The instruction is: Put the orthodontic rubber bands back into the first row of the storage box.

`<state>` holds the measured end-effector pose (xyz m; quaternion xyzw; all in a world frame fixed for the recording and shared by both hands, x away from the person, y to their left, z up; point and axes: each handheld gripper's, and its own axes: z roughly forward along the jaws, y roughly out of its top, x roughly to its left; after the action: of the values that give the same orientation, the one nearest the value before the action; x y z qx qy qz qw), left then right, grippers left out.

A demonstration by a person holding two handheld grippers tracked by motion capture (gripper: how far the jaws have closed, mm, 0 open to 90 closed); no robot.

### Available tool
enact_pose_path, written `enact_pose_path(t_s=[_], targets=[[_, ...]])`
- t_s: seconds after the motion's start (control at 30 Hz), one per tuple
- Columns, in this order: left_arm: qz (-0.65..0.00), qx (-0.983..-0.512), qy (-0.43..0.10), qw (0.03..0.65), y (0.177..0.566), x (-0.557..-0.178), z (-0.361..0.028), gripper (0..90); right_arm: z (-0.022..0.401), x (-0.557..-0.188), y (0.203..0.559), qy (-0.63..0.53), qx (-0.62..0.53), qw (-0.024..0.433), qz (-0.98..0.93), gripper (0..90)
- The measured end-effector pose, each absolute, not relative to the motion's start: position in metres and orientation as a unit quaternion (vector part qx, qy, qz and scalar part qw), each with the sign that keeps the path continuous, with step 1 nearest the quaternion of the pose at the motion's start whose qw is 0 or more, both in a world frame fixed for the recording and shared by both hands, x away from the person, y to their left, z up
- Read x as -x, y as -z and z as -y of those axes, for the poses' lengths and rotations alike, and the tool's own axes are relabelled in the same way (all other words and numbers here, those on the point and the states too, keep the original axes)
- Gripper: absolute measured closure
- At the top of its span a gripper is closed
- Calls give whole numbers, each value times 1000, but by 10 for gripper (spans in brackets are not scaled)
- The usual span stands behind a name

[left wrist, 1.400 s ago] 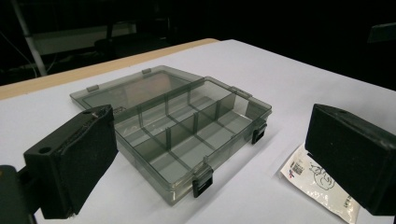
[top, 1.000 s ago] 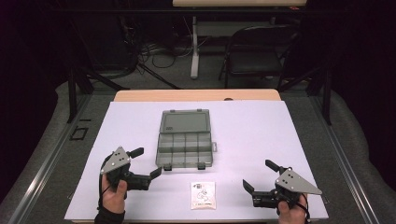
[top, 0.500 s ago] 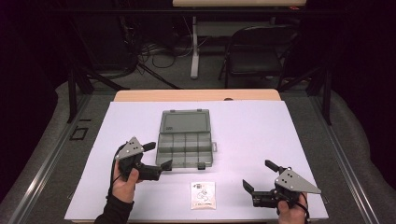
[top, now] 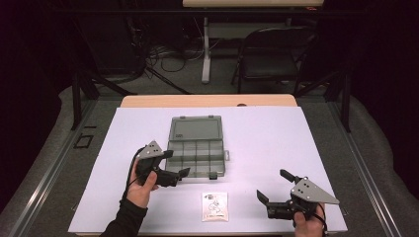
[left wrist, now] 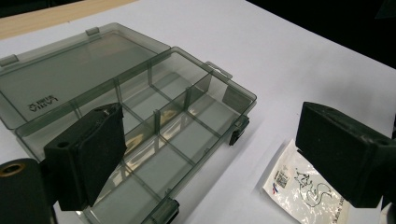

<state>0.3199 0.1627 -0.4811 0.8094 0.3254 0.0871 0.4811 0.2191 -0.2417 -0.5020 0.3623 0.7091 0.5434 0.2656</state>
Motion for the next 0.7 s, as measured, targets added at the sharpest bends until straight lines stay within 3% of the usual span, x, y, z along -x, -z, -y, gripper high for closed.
enact_pose_path(t_s=[0.7], targets=[[-305, -838, -36, 450, 495, -323, -132, 96, 241, -220, 502, -541, -364, 261, -712, 20]])
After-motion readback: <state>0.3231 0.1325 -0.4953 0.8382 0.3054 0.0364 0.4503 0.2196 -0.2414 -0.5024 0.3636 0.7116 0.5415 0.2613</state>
